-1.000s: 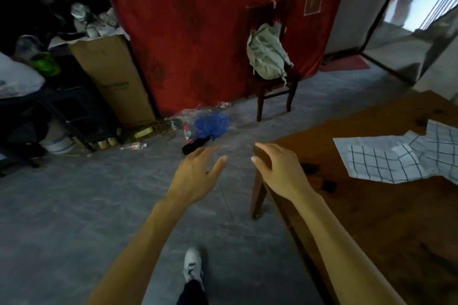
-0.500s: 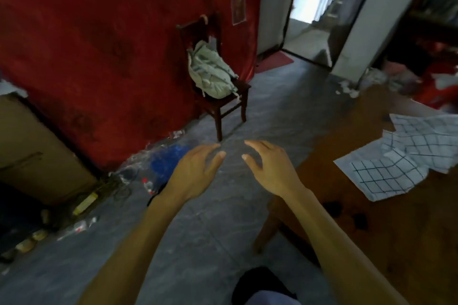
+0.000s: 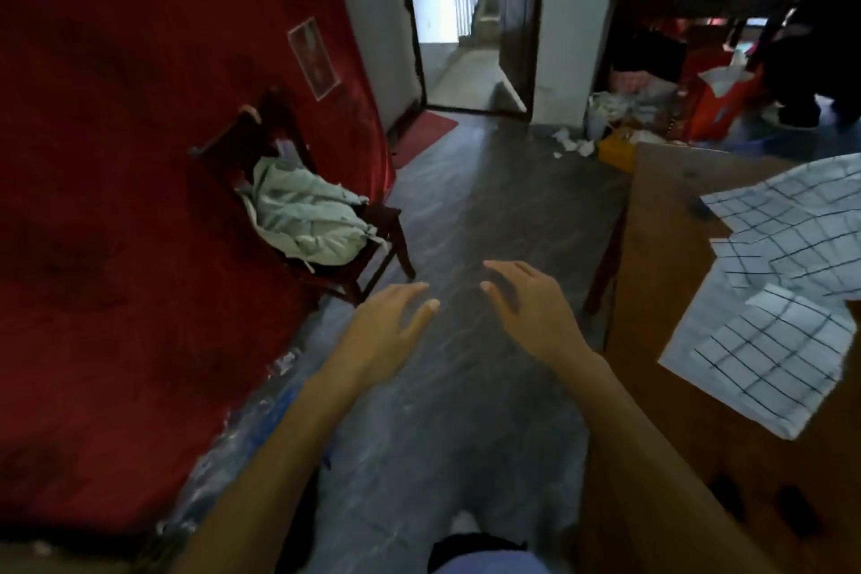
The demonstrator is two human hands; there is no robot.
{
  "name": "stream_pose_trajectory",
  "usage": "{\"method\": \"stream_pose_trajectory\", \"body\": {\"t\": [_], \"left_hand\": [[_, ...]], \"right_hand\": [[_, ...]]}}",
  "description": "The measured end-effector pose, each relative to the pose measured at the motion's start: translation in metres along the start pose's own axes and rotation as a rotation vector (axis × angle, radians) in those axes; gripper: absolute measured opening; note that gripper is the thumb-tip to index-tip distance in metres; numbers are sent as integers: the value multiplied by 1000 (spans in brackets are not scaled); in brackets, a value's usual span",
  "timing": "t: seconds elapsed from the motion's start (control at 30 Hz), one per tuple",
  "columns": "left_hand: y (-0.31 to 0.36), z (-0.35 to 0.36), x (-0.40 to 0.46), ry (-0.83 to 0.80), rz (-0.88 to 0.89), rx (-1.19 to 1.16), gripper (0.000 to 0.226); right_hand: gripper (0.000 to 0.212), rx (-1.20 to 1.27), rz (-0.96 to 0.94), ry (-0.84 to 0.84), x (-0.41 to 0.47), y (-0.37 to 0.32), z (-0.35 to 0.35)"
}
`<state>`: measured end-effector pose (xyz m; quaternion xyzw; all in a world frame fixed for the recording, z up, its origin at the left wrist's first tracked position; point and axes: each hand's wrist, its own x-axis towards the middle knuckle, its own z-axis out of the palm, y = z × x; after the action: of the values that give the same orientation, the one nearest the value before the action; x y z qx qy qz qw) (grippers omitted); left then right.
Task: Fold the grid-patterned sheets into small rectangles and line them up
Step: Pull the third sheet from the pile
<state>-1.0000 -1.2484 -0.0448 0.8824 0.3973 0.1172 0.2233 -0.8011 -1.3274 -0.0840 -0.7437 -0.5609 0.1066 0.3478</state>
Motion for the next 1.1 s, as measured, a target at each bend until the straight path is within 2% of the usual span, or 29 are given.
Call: {"method": "stream_pose_trajectory", "body": {"t": [0.17,0.3,0.4,0.47,0.63,0.73,0.9,1.1], "left_hand": [[8,-6,108,-39,156,16,55],[31,30,180,-170,295,7,52],[54,61,226,-287,414,-4,58],[67,81,253,-357,487,-40,52],[94,121,320,-498,676,-137,51],[117,137,360,-604,780,-160,52],[163,160,407,-751,967,-132,48],[212,201,414,-920,1132,-110,45]], "right_hand": [[37,25,98,105,60,23,-15],[33,-23,254,190,71,65,-39],[33,-70,405,271,69,98,-49],[33,-102,512,276,69,117,-54],[32,-201,683,404,88,142,-66],[33,-236,856,487,98,151,-74],[32,-212,1062,650,98,163,-83],[32,-187,1231,744,75,181,-84]]}}
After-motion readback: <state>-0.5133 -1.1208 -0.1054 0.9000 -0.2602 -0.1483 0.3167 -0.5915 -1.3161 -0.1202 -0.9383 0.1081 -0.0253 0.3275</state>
